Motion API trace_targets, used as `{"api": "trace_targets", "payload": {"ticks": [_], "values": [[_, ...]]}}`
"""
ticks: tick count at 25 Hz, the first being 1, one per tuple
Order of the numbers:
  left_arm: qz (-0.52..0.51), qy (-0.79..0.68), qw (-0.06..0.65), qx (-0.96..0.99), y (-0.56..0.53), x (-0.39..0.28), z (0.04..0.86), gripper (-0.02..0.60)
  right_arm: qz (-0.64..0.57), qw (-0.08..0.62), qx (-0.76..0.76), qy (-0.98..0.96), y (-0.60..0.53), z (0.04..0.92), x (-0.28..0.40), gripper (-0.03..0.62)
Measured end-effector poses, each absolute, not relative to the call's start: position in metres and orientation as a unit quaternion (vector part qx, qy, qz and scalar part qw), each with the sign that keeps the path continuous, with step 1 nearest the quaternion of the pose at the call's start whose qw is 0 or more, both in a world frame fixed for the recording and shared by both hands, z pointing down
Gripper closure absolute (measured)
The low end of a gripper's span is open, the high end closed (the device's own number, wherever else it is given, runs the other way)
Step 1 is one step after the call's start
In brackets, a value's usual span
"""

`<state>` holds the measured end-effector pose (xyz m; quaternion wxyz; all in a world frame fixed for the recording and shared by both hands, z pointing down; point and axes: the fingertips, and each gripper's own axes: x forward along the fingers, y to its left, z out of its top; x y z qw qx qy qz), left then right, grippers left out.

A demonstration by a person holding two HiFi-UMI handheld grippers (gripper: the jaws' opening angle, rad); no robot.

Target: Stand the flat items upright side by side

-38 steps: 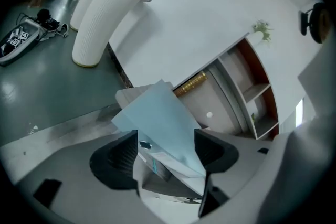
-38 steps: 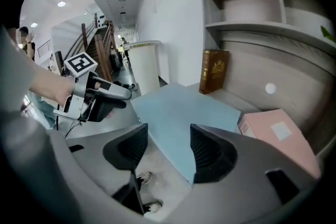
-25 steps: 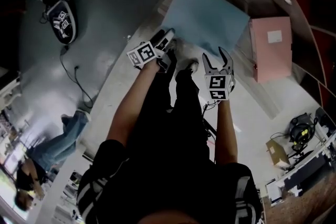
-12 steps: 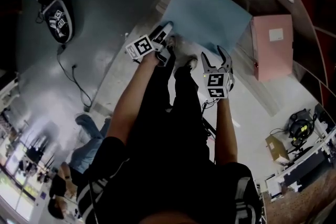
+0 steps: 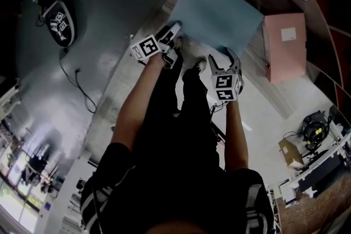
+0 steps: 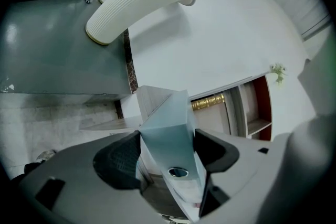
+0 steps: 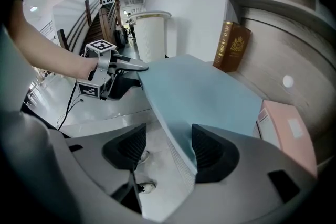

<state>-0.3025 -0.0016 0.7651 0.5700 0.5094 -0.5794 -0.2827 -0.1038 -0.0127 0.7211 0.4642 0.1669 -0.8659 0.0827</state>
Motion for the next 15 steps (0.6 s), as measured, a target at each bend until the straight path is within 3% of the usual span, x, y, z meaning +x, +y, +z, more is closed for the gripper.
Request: {"api": "trace_targets", "payload": {"ticks": [15], "values": [[-0.265, -0.630, 0.511, 0.521, 0.002, -0.297, 0.698, 0.284, 0.090, 0.449, 0.171, -0.872, -0.012, 0.707, -0.099, 0.307]]}}
